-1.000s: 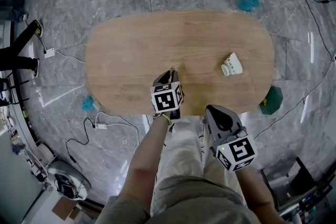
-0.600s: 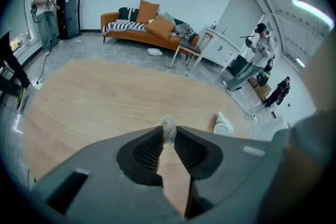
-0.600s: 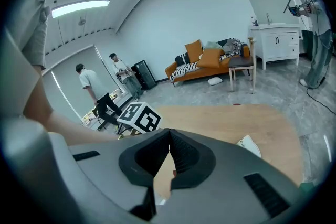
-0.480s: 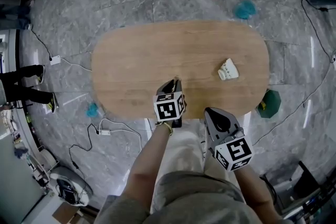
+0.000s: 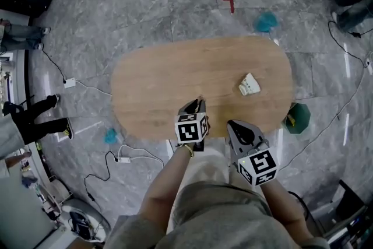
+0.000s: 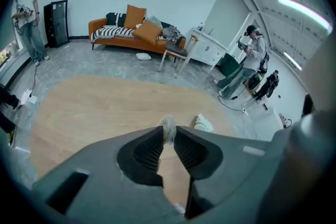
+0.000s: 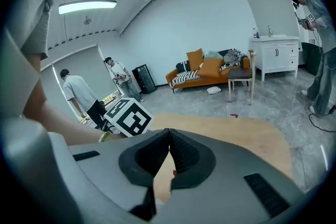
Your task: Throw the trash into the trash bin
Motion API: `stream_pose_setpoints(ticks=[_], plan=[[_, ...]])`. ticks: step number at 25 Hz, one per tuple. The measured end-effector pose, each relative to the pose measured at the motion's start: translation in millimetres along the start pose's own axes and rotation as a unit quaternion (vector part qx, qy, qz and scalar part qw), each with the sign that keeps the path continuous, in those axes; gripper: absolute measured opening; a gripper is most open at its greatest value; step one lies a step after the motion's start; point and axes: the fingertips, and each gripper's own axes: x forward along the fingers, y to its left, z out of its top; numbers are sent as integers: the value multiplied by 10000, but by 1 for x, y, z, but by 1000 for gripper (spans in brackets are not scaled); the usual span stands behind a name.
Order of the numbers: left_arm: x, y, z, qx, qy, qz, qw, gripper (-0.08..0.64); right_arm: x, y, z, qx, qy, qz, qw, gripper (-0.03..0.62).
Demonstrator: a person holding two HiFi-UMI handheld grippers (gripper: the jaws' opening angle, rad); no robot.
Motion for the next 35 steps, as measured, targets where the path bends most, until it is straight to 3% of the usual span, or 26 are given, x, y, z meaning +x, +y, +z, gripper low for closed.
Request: stream_pose_setpoints(ticks=[10,18,27,35], plan=[[-32,-42,16,415,-34,-406,9983,72,-32,1,15,-147,-156,-294,9993,9],[-52,-81,25,928,59,-817,9923,72,-63,-7,29,-29,-405,-713,9966,9],[-58,-129,36,1433,123,-1277,9813,72,-105,-37,39,157,-749,-1457,9864,9],[-61,-170,39,2013,278,-1767,9631,72,-132,-57,40,484,-1045,-2077,9714,9]])
